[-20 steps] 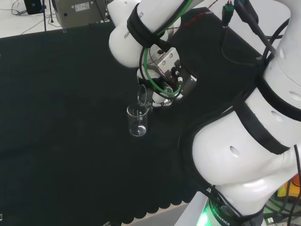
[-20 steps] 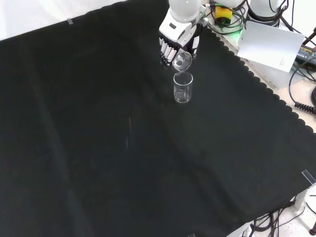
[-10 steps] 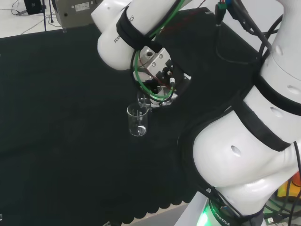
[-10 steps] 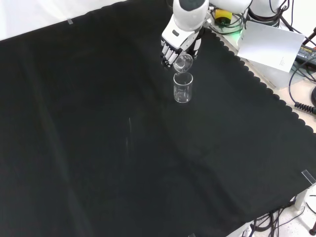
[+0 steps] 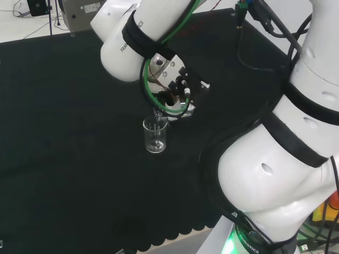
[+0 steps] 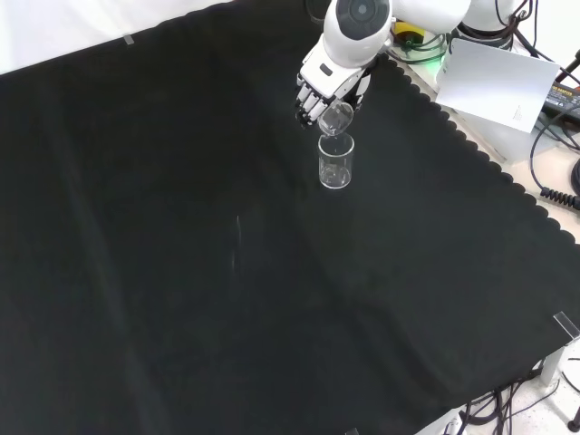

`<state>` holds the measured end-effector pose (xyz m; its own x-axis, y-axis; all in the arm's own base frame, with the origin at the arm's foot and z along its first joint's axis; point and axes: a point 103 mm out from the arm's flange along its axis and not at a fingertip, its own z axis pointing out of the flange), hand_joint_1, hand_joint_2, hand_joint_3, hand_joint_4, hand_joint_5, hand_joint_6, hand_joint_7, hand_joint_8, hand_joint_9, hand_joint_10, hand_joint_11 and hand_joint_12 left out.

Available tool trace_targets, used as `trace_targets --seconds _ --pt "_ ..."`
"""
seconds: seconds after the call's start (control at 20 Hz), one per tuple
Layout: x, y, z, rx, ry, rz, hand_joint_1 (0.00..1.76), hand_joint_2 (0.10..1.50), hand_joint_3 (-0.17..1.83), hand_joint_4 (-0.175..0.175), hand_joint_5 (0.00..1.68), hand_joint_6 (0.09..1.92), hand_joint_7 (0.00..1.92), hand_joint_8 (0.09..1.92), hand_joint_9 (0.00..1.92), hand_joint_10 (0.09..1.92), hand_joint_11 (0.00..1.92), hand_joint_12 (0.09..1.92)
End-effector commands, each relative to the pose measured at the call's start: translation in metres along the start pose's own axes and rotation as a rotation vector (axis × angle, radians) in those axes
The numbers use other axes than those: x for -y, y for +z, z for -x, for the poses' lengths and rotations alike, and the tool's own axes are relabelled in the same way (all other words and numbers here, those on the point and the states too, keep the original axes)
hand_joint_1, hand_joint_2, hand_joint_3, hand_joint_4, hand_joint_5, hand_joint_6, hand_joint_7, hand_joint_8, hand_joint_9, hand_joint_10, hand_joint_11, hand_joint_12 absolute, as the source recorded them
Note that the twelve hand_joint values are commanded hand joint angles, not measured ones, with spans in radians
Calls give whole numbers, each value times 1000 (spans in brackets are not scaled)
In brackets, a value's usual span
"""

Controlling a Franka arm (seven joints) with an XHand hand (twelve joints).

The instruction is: Pour the water from the handheld beaker into the one on the table.

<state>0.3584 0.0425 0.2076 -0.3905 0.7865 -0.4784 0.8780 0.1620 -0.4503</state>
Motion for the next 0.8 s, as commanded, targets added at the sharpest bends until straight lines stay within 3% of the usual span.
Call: trace_targets --seconds 0.05,0.8 --pt "-1 -5 -2 30 5 -9 1320 1016 -175 -175 1474 130 1555 87 1705 470 1487 754" --pt "0 -12 -8 80 20 -46 1320 1016 -175 -175 1470 140 1554 87 1697 488 1480 757"
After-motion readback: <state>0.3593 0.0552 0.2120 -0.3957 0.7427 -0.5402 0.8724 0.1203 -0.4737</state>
